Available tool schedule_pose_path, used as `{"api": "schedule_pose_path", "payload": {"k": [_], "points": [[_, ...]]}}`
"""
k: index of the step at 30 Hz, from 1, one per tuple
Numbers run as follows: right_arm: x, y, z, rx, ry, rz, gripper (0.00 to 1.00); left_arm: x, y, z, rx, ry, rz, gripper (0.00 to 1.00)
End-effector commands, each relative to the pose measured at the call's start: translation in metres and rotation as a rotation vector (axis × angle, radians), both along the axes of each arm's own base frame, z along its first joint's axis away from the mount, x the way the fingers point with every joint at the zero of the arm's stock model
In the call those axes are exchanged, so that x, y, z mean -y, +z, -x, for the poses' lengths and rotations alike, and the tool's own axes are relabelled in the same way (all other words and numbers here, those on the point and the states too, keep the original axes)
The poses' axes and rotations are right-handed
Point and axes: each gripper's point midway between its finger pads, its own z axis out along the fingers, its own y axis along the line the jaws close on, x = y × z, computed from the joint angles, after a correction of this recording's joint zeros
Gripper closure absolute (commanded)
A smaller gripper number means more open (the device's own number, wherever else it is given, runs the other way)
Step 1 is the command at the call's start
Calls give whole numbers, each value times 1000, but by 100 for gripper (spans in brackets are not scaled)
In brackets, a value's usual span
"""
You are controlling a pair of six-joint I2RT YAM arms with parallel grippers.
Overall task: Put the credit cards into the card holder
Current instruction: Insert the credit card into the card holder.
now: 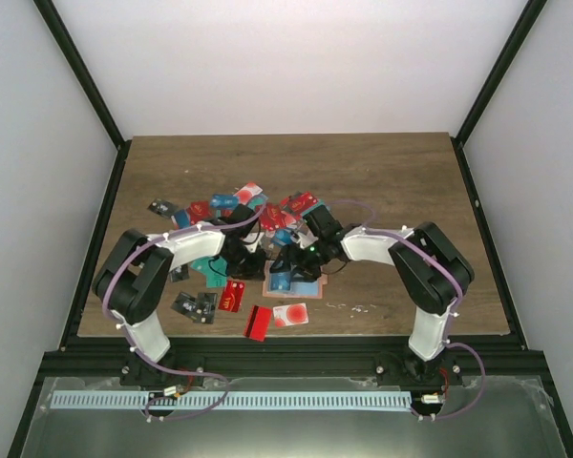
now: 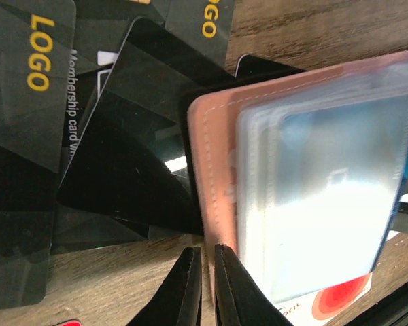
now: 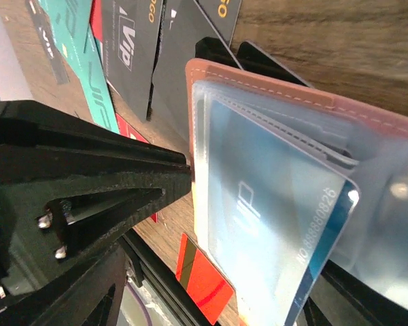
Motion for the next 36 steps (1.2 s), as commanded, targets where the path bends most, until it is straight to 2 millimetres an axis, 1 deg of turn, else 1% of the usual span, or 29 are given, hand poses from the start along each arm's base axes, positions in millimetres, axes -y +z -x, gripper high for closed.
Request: {"api": "schedule_pose_path", "payload": {"k": [1, 4, 8, 11, 13, 16, 18, 21, 25, 27, 29, 31, 34, 36], "points": [[-5, -7, 13, -42, 43, 80, 32, 3, 14, -5, 40, 19, 19, 91], [2, -3, 16, -36, 33, 113, 29, 0, 20, -6, 64, 27, 11, 91], [16, 5, 17, 4, 19, 169, 21, -11, 31, -5, 104, 33, -28, 88], [21, 10, 18, 24, 12, 178, 13, -20, 33, 4, 109, 35, -48, 84], [23, 14, 20, 32, 6, 178, 8, -25, 30, 12, 98, 39, -48, 83], [30, 20, 26, 37, -22, 169, 3, -29, 25, 25, 78, 44, -36, 83], [33, 25, 32, 34, -42, 155, 3, -30, 22, 32, 65, 49, -26, 82], [33, 31, 47, 33, -62, 134, 3, -31, 14, 45, 38, 40, -23, 82], [19, 34, 81, 30, -88, 133, 3, -29, 8, 60, 22, 16, -32, 82], [15, 33, 98, 24, -133, 142, 3, -26, 7, 67, 24, -1, -33, 82], [10, 30, 117, 16, -183, 142, 4, -22, 5, 73, 22, -15, -43, 82], [7, 27, 132, 4, -233, 121, 3, -24, 0, 80, 18, -18, -65, 82], [8, 15, 149, -12, -279, 124, 5, -27, -5, 90, 12, -7, -83, 82], [4, 8, 157, -4, -290, 125, 6, -27, -7, 96, 8, -5, -78, 82]]}}
